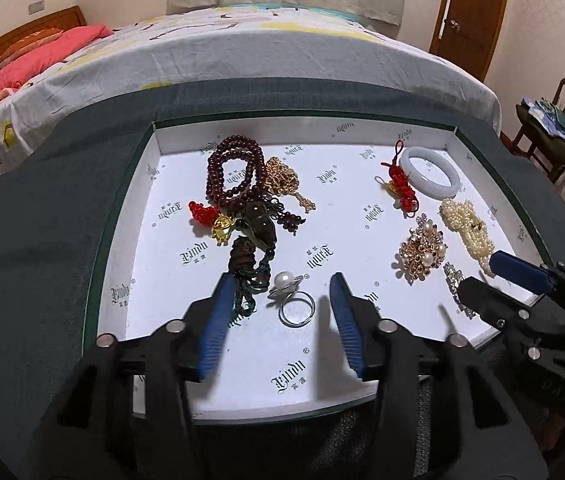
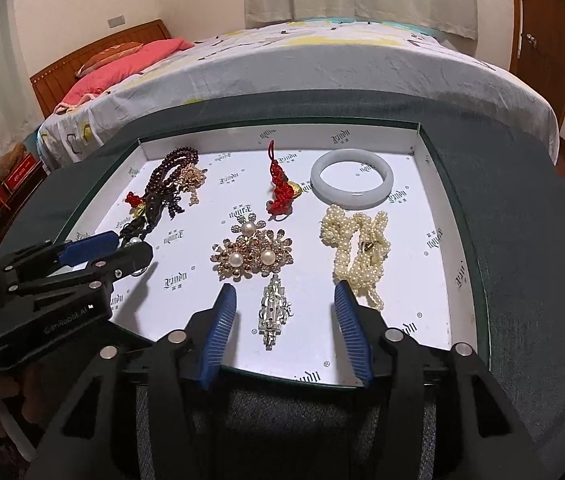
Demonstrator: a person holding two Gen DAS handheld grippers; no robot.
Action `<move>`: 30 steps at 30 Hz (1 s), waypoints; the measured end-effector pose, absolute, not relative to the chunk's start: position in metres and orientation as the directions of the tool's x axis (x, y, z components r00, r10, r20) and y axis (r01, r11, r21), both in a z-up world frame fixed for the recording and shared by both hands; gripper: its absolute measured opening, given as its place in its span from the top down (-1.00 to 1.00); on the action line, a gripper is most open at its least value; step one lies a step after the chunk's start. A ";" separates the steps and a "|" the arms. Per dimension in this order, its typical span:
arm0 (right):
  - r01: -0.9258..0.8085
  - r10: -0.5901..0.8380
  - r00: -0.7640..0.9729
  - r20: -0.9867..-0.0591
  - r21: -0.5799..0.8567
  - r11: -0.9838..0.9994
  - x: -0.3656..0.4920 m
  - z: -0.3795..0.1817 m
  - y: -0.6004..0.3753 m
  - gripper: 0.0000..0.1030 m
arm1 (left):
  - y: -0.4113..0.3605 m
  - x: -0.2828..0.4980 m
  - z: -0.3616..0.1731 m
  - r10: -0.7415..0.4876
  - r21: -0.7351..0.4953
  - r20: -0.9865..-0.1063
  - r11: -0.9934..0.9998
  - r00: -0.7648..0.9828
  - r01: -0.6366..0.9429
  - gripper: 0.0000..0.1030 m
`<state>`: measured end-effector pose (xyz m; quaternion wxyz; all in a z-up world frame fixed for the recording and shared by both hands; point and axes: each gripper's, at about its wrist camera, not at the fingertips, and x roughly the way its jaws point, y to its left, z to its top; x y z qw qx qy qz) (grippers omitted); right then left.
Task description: Organize jewelry
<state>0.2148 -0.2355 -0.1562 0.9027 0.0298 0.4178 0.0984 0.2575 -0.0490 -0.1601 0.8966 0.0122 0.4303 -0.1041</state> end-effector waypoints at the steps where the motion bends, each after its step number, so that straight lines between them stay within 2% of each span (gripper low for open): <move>1: -0.153 0.203 0.632 -0.748 0.137 0.979 0.214 -0.155 -0.235 0.01 | -0.048 0.257 -0.160 -0.176 -0.069 -0.775 0.978 0.606 0.195 0.02; 6: -0.147 0.198 0.641 -0.741 0.134 0.980 0.206 -0.151 -0.238 0.00 | -0.046 0.248 -0.151 -0.153 -0.045 -0.765 0.982 0.626 0.184 -0.22; 9: -0.134 0.186 0.657 -0.731 0.129 0.982 0.198 -0.145 -0.240 -0.23 | -0.043 0.239 -0.144 -0.131 -0.028 -0.758 0.985 0.639 0.170 -0.38; 16: -0.115 0.162 0.690 -0.705 0.114 0.987 0.166 -0.127 -0.247 -0.44 | -0.031 0.198 -0.117 -0.068 0.021 -0.716 0.993 0.695 0.119 -0.67; 30: -0.108 0.145 0.788 -0.599 0.098 0.989 0.097 -0.061 -0.253 -0.53 | -0.012 0.110 -0.049 -0.015 0.039 -0.604 0.998 0.797 0.048 -0.82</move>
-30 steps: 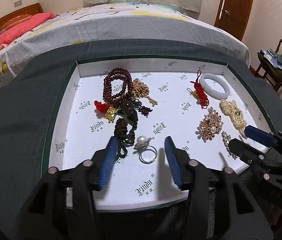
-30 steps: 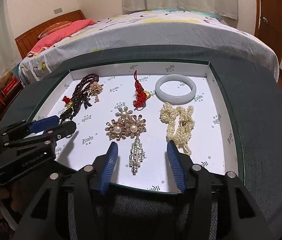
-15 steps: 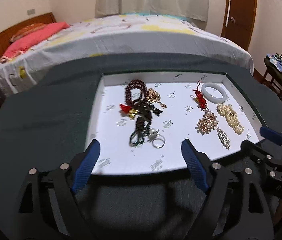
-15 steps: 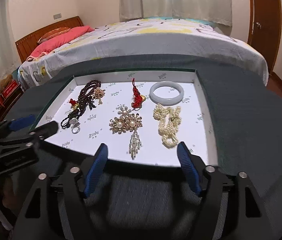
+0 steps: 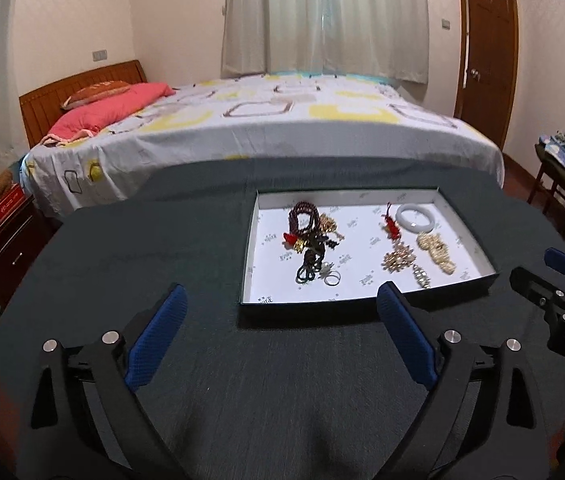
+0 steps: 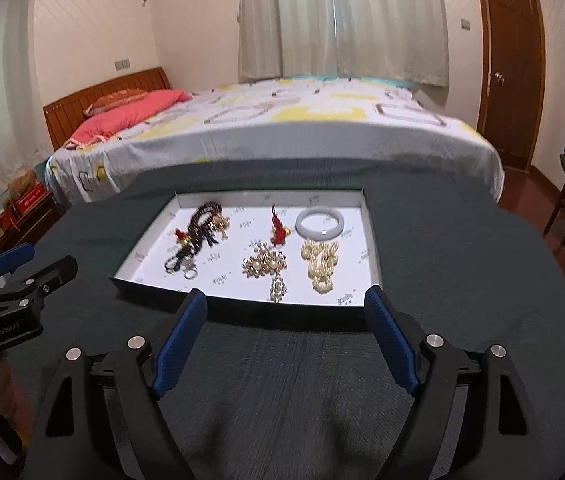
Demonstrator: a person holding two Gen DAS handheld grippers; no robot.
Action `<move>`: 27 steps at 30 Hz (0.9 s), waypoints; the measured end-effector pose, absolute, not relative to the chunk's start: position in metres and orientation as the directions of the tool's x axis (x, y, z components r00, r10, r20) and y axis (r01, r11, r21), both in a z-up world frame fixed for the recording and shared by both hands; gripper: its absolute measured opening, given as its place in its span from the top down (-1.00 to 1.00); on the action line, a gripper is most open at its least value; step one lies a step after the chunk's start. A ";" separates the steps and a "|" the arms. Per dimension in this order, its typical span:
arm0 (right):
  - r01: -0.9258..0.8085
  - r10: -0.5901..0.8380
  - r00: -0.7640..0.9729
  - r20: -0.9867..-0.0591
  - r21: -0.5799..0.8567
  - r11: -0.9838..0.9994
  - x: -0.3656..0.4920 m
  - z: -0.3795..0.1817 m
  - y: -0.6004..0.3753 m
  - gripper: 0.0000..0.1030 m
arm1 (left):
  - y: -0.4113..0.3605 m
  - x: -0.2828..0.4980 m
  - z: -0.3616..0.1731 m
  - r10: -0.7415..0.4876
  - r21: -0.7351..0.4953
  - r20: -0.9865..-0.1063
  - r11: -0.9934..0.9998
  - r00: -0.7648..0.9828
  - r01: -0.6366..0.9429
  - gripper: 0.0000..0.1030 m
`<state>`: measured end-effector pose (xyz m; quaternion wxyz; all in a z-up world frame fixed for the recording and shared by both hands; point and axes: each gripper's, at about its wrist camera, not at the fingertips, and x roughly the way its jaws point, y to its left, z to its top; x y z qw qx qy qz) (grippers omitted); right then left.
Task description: Organize jewelry
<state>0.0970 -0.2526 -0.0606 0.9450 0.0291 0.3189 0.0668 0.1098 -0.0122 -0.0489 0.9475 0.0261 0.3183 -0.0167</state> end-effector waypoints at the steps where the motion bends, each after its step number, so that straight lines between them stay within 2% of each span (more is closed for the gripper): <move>1: -0.108 0.143 0.793 -0.592 0.094 0.990 0.094 -0.057 -0.252 -0.53 | -0.011 0.107 -0.046 -0.018 0.033 -0.601 0.998 0.799 0.047 -0.82; 15: -0.096 0.113 0.856 -0.504 0.059 0.994 0.054 -0.008 -0.255 -0.58 | -0.004 0.054 0.017 0.001 0.022 -0.474 1.000 0.880 0.011 -0.91; 27: -0.098 0.107 0.882 -0.458 0.044 0.994 0.041 0.012 -0.251 -0.59 | 0.004 0.039 0.029 0.005 0.011 -0.448 1.000 0.894 0.000 -0.91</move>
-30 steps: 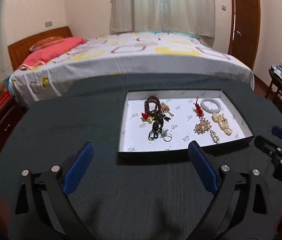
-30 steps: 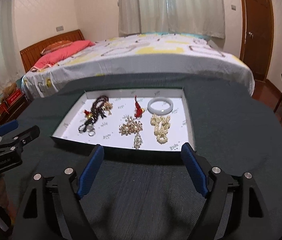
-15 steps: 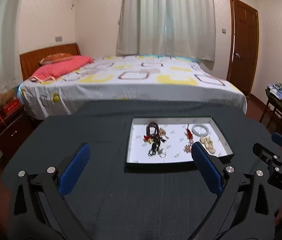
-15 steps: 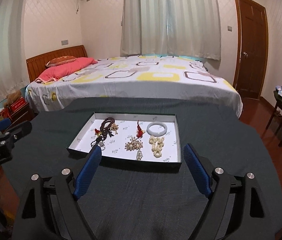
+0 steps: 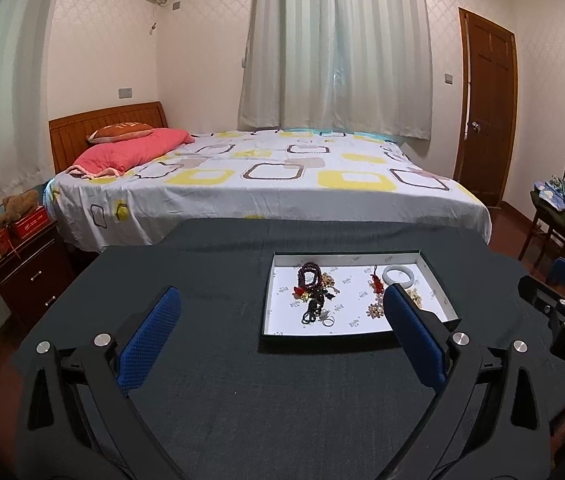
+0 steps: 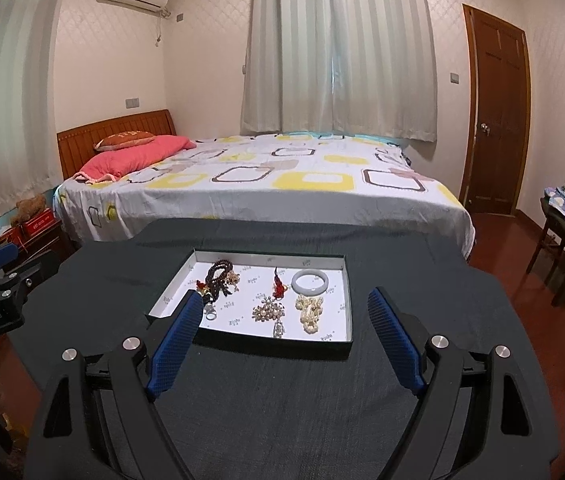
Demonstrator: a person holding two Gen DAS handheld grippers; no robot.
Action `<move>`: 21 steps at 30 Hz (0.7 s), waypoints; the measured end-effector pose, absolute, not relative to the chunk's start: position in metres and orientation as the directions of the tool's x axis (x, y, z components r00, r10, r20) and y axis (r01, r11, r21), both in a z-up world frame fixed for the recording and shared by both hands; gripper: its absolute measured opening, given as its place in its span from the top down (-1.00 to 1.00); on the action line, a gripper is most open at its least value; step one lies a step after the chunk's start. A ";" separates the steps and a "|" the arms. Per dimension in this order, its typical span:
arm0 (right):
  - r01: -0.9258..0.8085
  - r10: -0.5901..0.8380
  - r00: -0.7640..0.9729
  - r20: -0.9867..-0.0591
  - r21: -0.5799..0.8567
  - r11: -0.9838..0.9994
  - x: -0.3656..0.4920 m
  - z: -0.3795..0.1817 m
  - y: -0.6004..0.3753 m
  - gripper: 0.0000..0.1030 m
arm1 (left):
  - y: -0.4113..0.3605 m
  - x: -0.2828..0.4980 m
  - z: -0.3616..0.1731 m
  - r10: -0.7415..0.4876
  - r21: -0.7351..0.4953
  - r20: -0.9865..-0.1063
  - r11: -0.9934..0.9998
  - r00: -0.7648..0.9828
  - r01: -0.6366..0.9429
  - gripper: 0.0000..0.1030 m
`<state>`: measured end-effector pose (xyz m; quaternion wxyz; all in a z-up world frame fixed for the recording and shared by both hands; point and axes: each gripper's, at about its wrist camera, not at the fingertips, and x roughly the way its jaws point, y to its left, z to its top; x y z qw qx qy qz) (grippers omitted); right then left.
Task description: Organize jewelry
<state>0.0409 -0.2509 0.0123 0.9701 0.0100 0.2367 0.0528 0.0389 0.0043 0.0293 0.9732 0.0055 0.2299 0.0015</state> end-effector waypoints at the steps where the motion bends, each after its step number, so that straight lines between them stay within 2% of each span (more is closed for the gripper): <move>1: -0.098 0.107 0.883 -0.456 0.043 0.994 0.040 0.013 -0.251 -0.59 | 0.005 0.038 0.030 0.005 0.009 -0.446 1.000 0.895 -0.001 -0.91; 21: -0.100 0.109 0.885 -0.453 0.043 0.994 0.037 0.016 -0.249 -0.59 | 0.010 0.034 0.032 0.008 0.001 -0.446 1.000 0.895 -0.009 -0.91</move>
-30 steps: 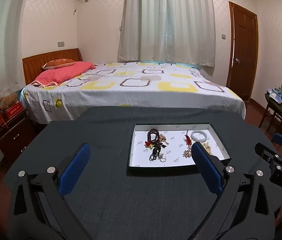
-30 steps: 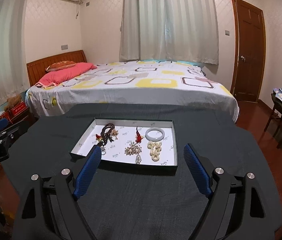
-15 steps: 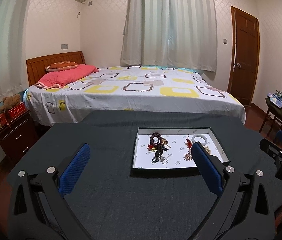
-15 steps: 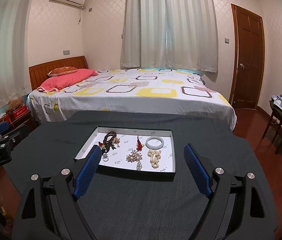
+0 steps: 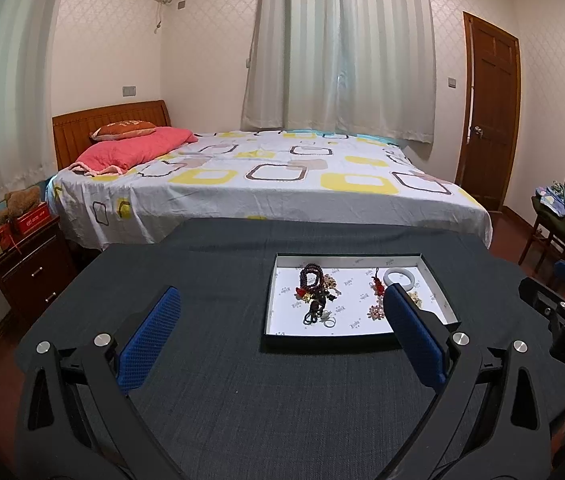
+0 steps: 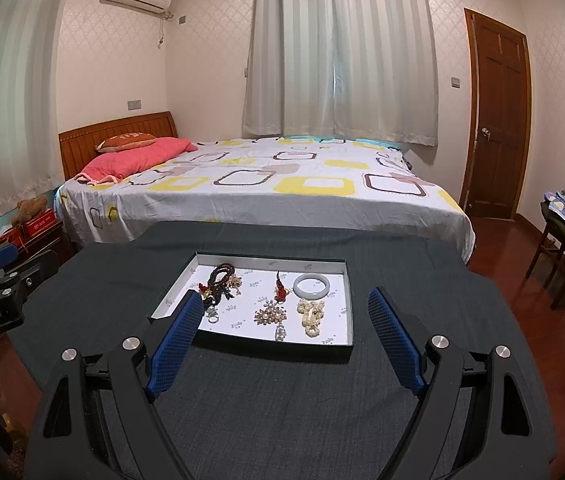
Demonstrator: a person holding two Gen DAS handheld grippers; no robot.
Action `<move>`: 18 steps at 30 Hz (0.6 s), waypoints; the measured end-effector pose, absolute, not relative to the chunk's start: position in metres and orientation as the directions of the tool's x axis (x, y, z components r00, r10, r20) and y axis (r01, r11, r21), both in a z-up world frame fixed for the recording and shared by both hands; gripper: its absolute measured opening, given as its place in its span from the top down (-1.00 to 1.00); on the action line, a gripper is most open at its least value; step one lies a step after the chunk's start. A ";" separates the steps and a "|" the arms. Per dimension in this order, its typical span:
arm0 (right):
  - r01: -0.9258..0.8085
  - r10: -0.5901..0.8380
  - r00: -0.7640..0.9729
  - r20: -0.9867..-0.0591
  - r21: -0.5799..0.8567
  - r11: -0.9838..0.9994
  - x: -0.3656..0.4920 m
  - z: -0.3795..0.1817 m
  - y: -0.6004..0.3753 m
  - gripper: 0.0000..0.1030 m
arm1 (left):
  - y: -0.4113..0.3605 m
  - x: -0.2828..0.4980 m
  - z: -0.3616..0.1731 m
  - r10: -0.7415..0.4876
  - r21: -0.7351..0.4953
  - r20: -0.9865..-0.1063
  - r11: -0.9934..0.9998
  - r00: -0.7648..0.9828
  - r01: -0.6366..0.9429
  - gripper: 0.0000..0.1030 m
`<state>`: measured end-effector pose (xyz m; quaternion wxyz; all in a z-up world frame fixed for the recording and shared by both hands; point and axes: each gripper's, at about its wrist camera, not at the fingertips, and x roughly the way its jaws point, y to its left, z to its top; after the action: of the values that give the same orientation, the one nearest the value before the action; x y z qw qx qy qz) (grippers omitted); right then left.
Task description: Organize jewelry
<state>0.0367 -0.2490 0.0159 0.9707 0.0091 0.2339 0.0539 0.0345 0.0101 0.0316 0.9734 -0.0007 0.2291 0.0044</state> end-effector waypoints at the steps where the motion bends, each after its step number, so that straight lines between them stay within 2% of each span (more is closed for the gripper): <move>1: -0.101 0.109 0.884 -0.454 0.043 0.994 0.036 0.016 -0.249 -0.59 | 0.010 0.034 0.032 0.009 0.000 -0.447 1.000 0.895 -0.010 -0.91; 18: -0.108 0.115 0.881 -0.460 0.041 0.993 0.037 0.014 -0.244 -0.59 | 0.012 0.036 0.030 0.009 -0.010 -0.448 1.000 0.894 -0.015 -0.91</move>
<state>0.0370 -0.2440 0.0143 0.9697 0.0072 0.2376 0.0573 0.0360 0.0120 0.0298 0.9731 -0.0067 0.2300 0.0061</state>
